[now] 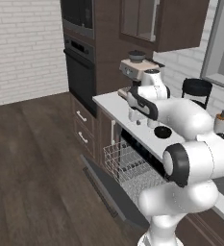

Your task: Pick up the cup and bowl from the counter, place them in the dishwasher, and close the dishwasher door.

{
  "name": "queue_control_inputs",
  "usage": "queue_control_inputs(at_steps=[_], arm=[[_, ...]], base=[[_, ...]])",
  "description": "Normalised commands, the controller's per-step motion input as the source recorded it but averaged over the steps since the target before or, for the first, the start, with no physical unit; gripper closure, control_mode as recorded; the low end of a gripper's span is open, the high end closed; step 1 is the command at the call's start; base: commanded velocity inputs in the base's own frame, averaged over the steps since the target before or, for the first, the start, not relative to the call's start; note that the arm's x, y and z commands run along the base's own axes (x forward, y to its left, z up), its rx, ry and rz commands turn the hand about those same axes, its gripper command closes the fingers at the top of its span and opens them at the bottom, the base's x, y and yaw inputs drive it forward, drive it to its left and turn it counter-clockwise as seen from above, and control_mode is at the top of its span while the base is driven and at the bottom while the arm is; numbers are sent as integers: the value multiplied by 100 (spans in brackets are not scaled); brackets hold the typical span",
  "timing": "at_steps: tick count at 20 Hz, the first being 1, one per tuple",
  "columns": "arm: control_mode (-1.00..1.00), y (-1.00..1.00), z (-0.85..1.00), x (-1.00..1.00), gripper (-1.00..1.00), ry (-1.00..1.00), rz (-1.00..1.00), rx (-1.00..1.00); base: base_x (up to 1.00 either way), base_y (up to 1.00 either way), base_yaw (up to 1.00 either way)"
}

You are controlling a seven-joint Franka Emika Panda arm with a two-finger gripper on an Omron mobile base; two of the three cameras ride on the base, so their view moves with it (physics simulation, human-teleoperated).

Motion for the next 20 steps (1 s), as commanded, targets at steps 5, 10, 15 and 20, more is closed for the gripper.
queue_control_inputs(at_steps=[5,10,15,20], arm=[[-100,-10,-3,47,-100,0,0,-11],[-100,-25,-7,40,-100,0,0,-9],[-100,-53,-41,40,-100,0,0,-1],[-100,-26,-42,56,-100,0,4,0]], base=[[0,0,0],[0,0,0],[0,0,0],[0,0,0]])
